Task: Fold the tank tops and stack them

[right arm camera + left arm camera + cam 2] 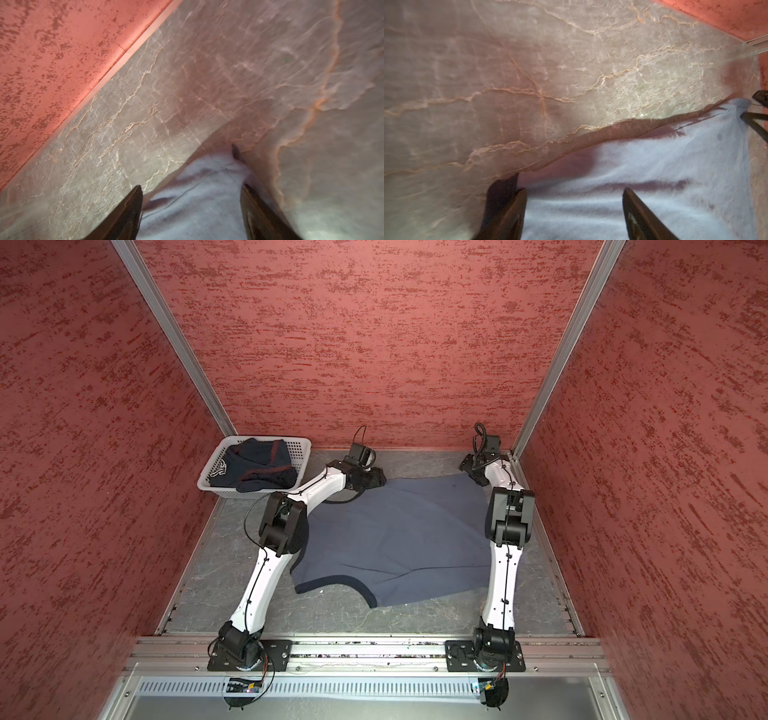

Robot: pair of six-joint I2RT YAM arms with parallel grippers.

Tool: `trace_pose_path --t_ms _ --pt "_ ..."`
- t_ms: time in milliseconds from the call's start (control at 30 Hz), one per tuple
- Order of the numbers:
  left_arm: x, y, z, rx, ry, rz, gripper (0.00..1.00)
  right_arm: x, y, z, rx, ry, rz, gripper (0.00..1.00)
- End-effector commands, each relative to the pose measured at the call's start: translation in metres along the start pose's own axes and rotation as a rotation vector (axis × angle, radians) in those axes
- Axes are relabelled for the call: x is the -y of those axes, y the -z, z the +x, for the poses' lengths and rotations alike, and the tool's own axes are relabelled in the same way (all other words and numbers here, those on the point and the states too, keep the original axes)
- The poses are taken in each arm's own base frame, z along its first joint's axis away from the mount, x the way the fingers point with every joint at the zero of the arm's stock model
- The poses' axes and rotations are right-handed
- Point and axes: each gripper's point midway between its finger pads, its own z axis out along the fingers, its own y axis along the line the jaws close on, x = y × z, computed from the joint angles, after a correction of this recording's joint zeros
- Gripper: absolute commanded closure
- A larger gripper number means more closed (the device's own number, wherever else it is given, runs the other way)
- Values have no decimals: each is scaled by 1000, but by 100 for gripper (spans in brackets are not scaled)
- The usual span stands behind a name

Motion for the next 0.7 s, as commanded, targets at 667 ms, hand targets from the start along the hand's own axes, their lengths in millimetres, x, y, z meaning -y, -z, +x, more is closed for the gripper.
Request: trace_pose_path --t_ms 667 --pt "-80 187 219 -69 181 -114 7 68 217 254 -102 -109 12 20"
